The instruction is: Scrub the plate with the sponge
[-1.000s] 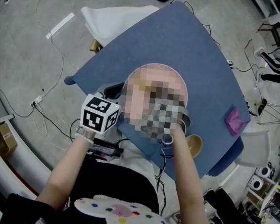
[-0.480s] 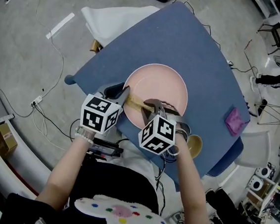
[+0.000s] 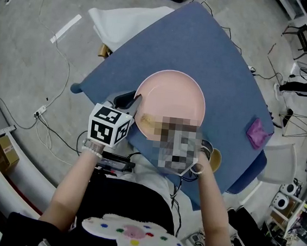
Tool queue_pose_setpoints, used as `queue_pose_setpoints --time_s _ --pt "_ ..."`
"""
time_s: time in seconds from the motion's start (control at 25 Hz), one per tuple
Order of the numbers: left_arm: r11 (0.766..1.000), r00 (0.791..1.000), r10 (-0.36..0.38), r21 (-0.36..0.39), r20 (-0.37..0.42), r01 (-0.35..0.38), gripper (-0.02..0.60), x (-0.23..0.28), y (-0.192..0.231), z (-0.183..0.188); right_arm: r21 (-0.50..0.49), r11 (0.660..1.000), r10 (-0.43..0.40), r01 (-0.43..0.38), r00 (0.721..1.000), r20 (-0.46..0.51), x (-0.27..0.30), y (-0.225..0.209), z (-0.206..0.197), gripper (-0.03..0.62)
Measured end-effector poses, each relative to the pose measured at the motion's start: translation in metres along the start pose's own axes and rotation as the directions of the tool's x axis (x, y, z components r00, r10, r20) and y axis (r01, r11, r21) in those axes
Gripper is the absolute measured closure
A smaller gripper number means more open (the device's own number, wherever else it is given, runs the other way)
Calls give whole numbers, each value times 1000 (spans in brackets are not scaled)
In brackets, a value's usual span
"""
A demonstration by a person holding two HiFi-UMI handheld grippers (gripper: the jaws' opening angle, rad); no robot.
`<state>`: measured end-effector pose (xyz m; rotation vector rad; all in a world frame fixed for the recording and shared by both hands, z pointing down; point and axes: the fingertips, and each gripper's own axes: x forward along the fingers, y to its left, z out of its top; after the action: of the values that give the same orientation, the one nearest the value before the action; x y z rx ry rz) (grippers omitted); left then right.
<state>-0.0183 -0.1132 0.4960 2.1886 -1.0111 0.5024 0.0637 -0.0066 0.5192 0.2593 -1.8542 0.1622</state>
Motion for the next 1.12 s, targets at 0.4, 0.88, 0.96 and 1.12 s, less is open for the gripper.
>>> queue_pose_setpoints --time_s 0.4,0.88,0.96,1.12 --pt "1000 1000 2 5 -1 -2 506 0 1 0 83 964 -247 253 966 -79 -5 -58 -22 537" --pt "1000 1000 10 3 -3 -10 508 0 0 0 177 873 -432 454 889 -153 -12 -131 -40 539" --pt "1000 1000 12 6 -6 -12 508 1 1 0 160 858 -462 489 869 -179 -13 -140 -45 539" --pt "1000 1000 19 3 -1 -19 508 1 4 0 71 842 -506 535 828 -240 -12 -148 -52 540"
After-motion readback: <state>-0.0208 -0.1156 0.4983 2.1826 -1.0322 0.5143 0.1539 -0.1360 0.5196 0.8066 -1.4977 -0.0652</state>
